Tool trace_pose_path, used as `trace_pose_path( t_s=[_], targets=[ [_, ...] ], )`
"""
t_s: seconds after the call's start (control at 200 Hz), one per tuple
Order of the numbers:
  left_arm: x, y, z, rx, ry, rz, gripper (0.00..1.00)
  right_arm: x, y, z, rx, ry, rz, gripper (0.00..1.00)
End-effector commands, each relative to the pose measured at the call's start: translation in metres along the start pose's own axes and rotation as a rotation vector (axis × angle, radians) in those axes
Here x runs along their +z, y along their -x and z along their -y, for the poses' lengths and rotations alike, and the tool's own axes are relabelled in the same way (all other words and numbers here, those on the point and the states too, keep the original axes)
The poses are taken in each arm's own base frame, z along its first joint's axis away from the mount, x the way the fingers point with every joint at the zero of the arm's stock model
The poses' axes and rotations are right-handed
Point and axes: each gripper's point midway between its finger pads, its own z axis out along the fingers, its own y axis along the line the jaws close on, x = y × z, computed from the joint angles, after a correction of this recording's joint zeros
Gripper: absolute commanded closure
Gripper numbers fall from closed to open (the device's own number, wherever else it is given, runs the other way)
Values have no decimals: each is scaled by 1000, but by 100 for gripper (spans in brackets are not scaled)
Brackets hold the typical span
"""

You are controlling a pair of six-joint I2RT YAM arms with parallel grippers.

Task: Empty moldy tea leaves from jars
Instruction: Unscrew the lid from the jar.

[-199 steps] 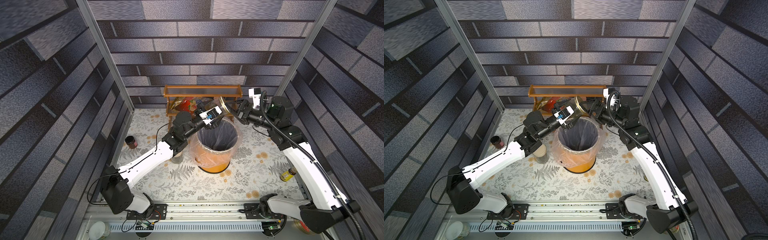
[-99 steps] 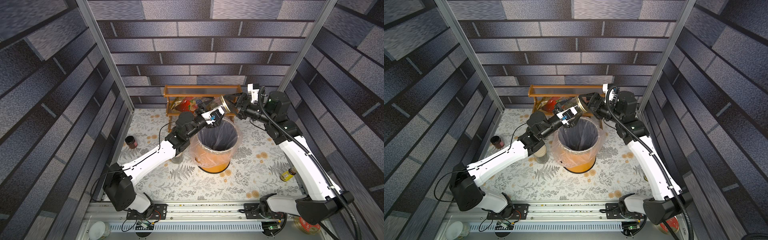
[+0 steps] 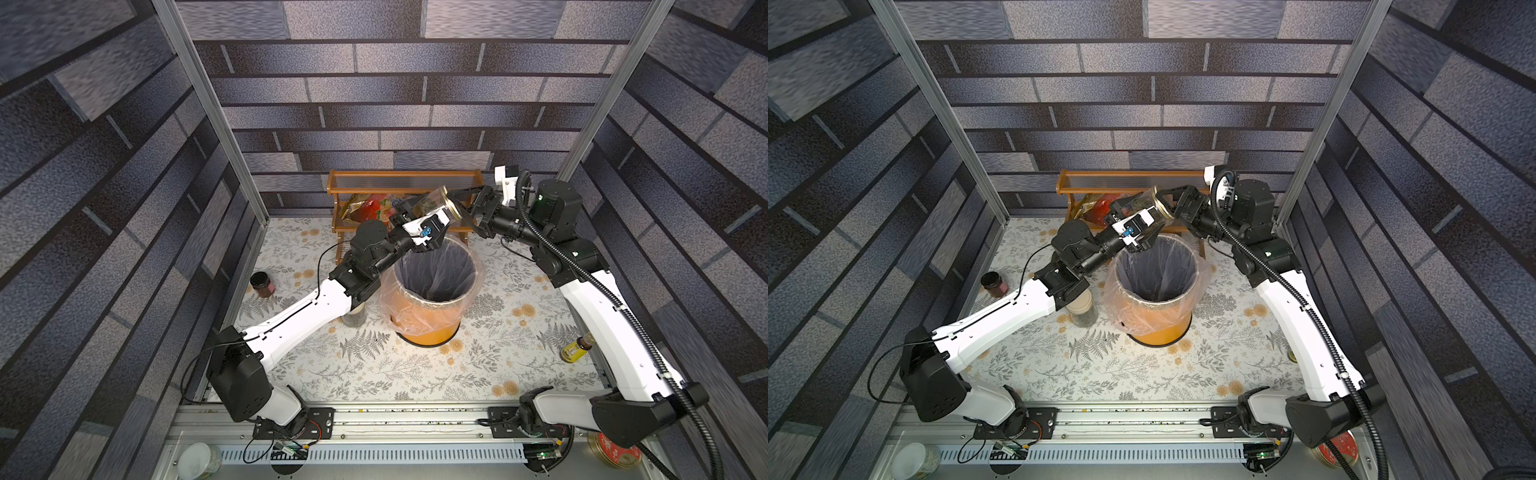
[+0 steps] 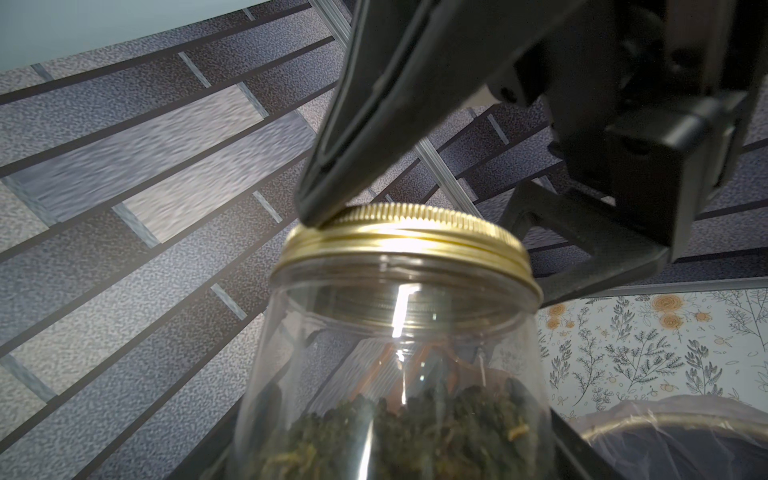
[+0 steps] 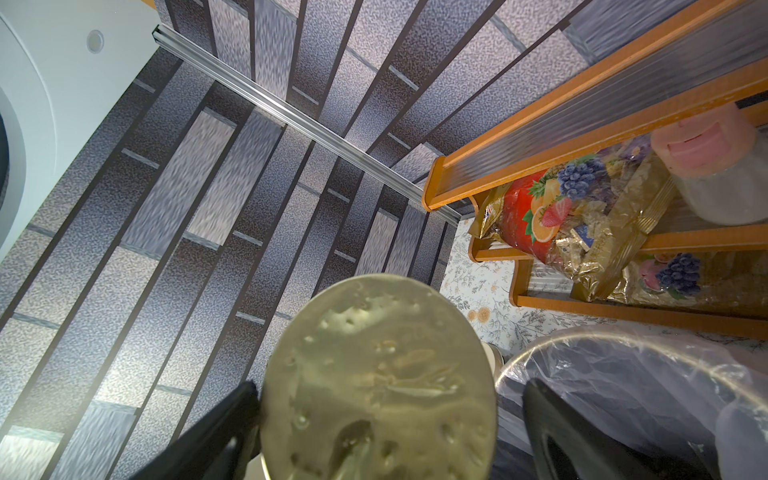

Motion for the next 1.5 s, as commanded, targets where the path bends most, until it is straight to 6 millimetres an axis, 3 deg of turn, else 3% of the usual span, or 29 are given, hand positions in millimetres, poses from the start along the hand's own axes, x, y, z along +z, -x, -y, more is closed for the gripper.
trace_pose_path(
  t_s=[0.0,0.351,0.636,1.112,1.498],
  targets=[
    [3,19,-7,-2,16,38,67,-3,5,-13,-35,19,14,0],
    [8,16,-2,-4,12,32,67,-1,7,-9,-37,4,18,18],
    [7,9,1,-70,-22,14,67,-4,-3,-4,-64,6,0,33],
    [-7,18,-10,-468,-193,45,67,-7,-32,-15,-236,118,-128,35],
    [-12,26,-33,-801,-324,92,66,-5,-46,-20,-352,214,-189,32]
  ],
)
